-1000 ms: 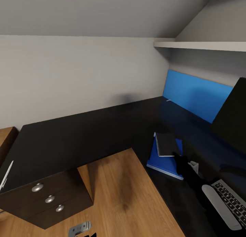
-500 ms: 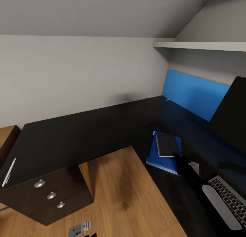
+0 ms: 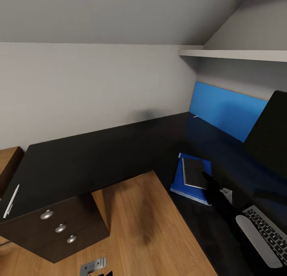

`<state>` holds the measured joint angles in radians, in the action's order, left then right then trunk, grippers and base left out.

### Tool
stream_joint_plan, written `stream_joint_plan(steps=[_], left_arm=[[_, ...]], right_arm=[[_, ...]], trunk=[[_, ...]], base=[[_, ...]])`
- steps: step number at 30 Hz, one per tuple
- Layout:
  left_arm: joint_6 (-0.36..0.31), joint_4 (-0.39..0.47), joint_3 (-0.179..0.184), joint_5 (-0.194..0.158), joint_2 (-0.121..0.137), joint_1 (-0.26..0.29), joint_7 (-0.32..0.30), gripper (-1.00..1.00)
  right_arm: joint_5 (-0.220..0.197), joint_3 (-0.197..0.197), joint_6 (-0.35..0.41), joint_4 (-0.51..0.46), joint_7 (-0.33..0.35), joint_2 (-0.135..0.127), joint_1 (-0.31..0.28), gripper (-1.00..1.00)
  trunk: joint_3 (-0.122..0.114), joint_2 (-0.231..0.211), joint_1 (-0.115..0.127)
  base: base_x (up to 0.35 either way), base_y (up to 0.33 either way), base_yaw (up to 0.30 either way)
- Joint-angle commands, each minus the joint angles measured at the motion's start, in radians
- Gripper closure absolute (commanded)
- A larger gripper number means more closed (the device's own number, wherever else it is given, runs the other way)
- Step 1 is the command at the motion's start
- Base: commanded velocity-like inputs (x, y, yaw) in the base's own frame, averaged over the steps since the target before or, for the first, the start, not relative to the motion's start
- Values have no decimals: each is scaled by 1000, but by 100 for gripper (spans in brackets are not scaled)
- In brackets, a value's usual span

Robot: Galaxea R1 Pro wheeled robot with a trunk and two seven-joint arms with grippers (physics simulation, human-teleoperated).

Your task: In the bedroom, organize the workspace by keeping the computer under the desk, ensuring the monitor is on the desk, placing the keyboard on the desk next to the monitor, placing the mouse on the desk next to the keyboard, moving the folder from the swivel chair onto the desk next to the mouse, stacking the notebook on top of the folder with the pen on top of the notebook, and positioning the swivel chair next to the desk.

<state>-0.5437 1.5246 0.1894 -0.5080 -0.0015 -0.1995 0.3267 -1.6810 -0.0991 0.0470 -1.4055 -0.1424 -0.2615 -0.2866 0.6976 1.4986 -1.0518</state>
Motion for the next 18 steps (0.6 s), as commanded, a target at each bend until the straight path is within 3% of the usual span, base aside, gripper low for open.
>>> stream_joint_plan(steps=[1,10,18], left_arm=[[-2,2,1,-11,0,0,9,-100],[-2,2,1,-11,0,0,10,-100],[-1,2,1,-11,0,0,10,-100]], right_arm=[[-5,0,1,-1,-7,-1,0,-100],[-5,1,1,-1,-6,-1,0,-100],[-5,1,1,-1,-6,-1,0,-100]], trunk=[[-2,-7,4],[-31,-70,38],[-31,-70,38]], base=[[0,0,0],[0,0,0],[0,0,0]])
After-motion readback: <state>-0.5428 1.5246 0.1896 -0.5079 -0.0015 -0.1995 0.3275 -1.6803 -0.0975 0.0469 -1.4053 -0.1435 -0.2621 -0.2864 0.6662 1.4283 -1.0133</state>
